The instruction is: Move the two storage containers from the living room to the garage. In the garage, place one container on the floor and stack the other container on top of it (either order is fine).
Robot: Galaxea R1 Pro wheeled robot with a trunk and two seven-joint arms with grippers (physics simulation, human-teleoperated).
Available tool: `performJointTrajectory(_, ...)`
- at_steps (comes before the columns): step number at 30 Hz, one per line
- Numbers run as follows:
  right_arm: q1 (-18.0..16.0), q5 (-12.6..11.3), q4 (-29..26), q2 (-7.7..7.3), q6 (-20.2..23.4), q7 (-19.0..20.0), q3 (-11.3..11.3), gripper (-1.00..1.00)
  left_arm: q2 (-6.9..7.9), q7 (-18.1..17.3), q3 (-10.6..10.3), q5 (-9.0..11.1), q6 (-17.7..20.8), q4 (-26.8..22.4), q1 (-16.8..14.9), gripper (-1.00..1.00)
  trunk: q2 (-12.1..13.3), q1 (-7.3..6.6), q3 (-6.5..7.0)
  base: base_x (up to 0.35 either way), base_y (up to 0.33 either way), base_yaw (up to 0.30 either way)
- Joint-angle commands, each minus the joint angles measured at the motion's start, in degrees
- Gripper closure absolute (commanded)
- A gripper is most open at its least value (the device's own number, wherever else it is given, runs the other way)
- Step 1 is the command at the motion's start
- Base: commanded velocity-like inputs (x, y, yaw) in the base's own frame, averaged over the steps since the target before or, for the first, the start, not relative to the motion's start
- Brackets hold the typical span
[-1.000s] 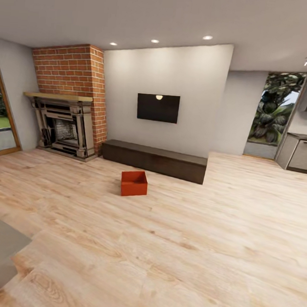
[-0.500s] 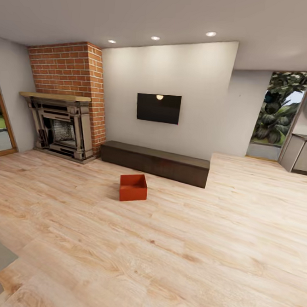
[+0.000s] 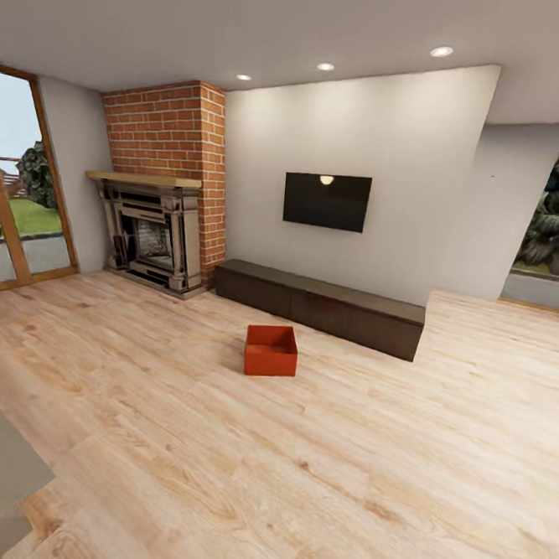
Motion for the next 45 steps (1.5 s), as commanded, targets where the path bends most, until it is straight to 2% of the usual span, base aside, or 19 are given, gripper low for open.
performJointTrajectory(1, -0.07, -0.53, 0.17, 0.01, -0.34, -0.01, 0.49, -1.00, -0.03, 0.06, 0.31, 0.05, -0.18, 0.06, -0.05, -1.00, -0.03, 0.03, -0.06, 0.323, 0.000, 0.269)
performJointTrajectory(11, -0.07, -0.63, 0.17, -0.01, -0.34, 0.01, 0.49, -1.00, 0.04, 0.06, 0.32, 0.05, -0.18, 0.06, -0.05, -1.00, -0.03, 0.03, -0.06, 0.323, 0.000, 0.229)
performJointTrajectory(45, -0.07, -0.26, 0.17, -0.16, -0.43, 0.00, 0.84, -1.00, 0.04, 0.06, 0.35, 0.05, -0.18, 0.06, -0.05, -1.00, -0.03, 0.03, -0.06, 0.322, -0.072, 0.004)
